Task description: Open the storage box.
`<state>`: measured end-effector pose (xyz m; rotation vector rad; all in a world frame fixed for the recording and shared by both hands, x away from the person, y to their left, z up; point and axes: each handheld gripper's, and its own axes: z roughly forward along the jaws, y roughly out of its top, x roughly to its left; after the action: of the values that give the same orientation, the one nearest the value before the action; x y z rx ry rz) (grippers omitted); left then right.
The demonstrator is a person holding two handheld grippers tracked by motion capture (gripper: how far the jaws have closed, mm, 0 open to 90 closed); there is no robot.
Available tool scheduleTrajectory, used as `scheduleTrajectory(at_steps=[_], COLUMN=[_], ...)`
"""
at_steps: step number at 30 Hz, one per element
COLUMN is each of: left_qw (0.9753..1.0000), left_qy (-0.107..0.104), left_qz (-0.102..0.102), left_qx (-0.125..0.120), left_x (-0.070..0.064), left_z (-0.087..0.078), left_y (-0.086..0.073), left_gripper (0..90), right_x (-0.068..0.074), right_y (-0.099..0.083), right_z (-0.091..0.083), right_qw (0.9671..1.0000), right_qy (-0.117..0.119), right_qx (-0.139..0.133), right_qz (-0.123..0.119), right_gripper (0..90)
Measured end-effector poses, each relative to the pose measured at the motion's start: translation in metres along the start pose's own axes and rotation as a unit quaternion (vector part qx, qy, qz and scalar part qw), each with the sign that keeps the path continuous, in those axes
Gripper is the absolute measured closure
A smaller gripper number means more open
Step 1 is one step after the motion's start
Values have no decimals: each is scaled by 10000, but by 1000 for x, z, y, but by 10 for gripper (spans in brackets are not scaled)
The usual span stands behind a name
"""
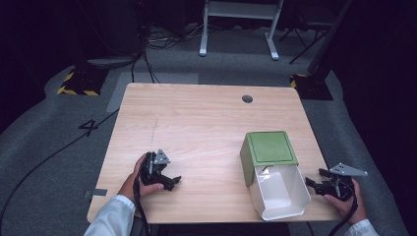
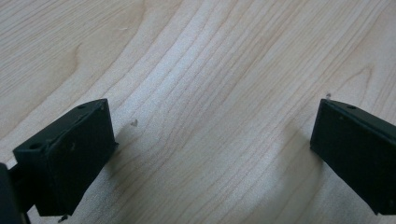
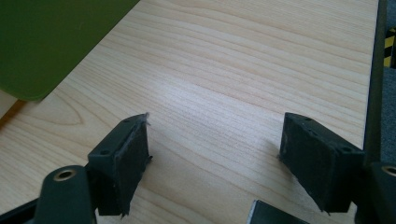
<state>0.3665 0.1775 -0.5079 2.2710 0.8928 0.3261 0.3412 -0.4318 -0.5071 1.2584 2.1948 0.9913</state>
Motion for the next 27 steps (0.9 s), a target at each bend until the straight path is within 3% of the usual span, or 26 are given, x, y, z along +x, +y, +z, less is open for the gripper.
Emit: scheduleTrajectory(at_steps=[27], left_qw=[10000], left_qy=[23], left_qz=[-14], left_qx=[-17], left_x=[-1], left_z=[0], left_y=[0], left_gripper=[1], right_x=[0], right_y=[0], right_z=[0], right_qw=[10000], right_qy=[-30], right_qx=[-6], right_qz=[13], right_gripper=[237])
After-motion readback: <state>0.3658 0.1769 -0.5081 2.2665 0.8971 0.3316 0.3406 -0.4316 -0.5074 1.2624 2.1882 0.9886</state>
